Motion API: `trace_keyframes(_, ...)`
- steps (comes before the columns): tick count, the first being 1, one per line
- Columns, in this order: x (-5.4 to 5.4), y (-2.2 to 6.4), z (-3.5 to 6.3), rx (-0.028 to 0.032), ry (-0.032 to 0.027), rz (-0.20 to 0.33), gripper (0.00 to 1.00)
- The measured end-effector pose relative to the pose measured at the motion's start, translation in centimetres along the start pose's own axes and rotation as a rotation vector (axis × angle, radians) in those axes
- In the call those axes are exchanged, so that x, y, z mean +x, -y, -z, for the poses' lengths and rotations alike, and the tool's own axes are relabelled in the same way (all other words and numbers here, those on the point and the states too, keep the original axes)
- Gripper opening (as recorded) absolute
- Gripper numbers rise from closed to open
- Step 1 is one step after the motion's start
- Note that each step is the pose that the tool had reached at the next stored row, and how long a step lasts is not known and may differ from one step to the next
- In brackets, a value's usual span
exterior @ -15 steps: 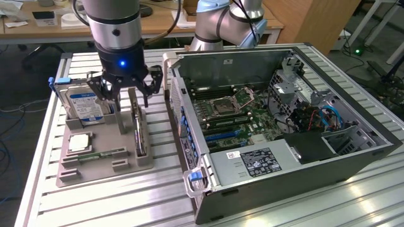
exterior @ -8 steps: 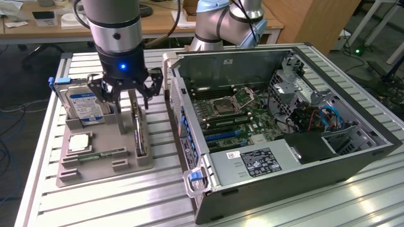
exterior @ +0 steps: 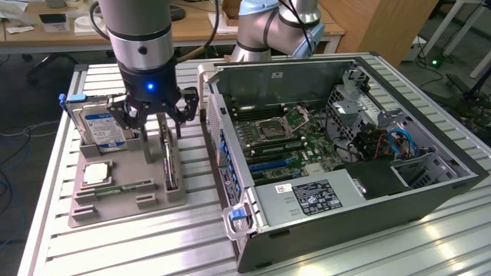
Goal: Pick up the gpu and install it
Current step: 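Pick up the gpu and move the gpu toward the slot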
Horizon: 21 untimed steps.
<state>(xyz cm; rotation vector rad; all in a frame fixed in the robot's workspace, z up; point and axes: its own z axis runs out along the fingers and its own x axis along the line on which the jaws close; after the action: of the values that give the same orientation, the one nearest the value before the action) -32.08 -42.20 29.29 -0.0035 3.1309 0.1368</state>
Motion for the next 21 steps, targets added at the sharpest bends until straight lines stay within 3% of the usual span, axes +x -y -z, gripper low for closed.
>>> trace_keyframes(21,0.0,0.61,-1.41,0.0001,-0.0001,0.0,0.65)
